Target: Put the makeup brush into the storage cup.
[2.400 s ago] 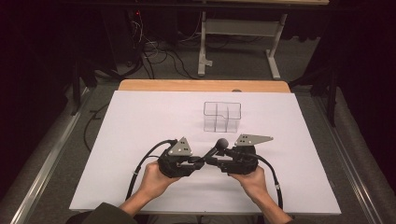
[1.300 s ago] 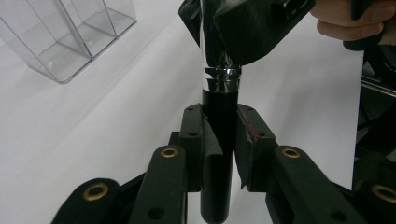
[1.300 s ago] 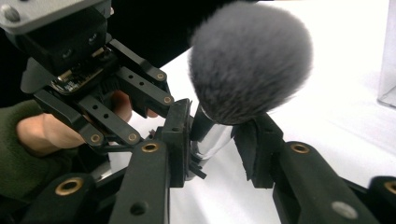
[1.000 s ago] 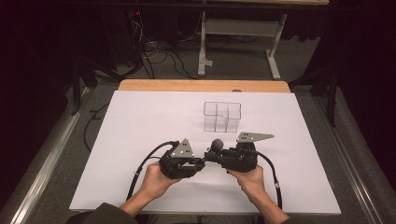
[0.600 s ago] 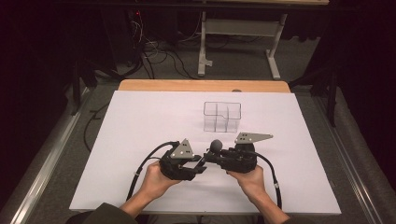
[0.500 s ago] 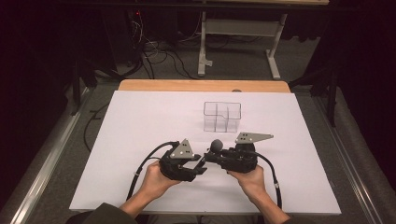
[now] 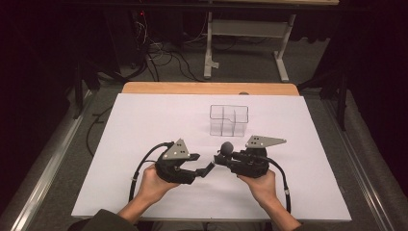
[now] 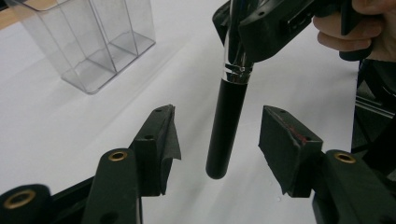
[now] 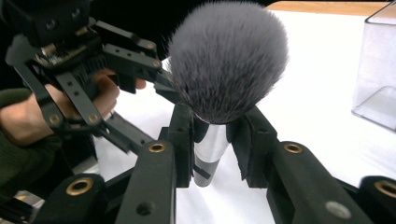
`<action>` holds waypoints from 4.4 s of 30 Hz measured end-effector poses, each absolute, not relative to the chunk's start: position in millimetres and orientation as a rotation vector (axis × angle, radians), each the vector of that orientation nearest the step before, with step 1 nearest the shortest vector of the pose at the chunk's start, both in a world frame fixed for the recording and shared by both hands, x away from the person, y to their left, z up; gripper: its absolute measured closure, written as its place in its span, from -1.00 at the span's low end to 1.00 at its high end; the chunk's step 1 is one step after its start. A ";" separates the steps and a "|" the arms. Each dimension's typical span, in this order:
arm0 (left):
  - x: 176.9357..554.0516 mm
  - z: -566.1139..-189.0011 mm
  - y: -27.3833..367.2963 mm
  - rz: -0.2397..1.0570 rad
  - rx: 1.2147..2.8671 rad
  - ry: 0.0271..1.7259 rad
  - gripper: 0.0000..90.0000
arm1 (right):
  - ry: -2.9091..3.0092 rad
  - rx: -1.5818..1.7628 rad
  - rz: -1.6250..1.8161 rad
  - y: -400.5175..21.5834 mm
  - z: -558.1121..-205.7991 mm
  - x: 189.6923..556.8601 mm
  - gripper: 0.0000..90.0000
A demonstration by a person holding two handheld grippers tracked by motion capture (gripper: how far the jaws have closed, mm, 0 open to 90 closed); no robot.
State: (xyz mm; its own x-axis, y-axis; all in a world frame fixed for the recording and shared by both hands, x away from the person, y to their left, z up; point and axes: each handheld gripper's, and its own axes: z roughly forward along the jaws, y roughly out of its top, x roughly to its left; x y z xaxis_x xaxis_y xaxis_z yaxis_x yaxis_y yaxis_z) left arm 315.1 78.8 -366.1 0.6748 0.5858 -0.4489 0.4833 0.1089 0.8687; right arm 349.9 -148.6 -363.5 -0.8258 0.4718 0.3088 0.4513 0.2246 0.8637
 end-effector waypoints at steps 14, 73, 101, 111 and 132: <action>315.6 -357.7 99.0 0.153 1.457 0.942 -0.03 | 2.445 0.877 1.659 -148.0 -360.9 347.1 0.60; 317.2 -358.6 192.6 0.304 1.154 1.117 -0.17 | 2.449 0.889 1.559 -164.1 -355.3 352.0 0.60; 319.8 -376.6 196.8 0.305 1.103 1.168 -0.33 | 2.364 0.968 1.416 -214.8 -312.0 362.4 0.60; 319.8 -379.5 198.9 0.326 1.107 1.169 -0.31 | 2.342 0.982 1.360 -217.8 -297.3 371.0 0.60; 319.2 -379.4 196.3 0.322 1.098 1.161 -0.30 | 2.286 1.042 1.348 -214.3 -278.2 400.8 0.60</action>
State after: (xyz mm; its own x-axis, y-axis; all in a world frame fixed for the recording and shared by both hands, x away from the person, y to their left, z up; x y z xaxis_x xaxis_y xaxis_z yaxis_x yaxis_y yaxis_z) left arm 319.2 196.3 -379.4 0.4215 0.7050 -0.5704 0.3110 0.4785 0.8212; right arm 400.8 -214.3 -278.2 -0.6967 0.7091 0.1086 0.4383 0.3009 0.8470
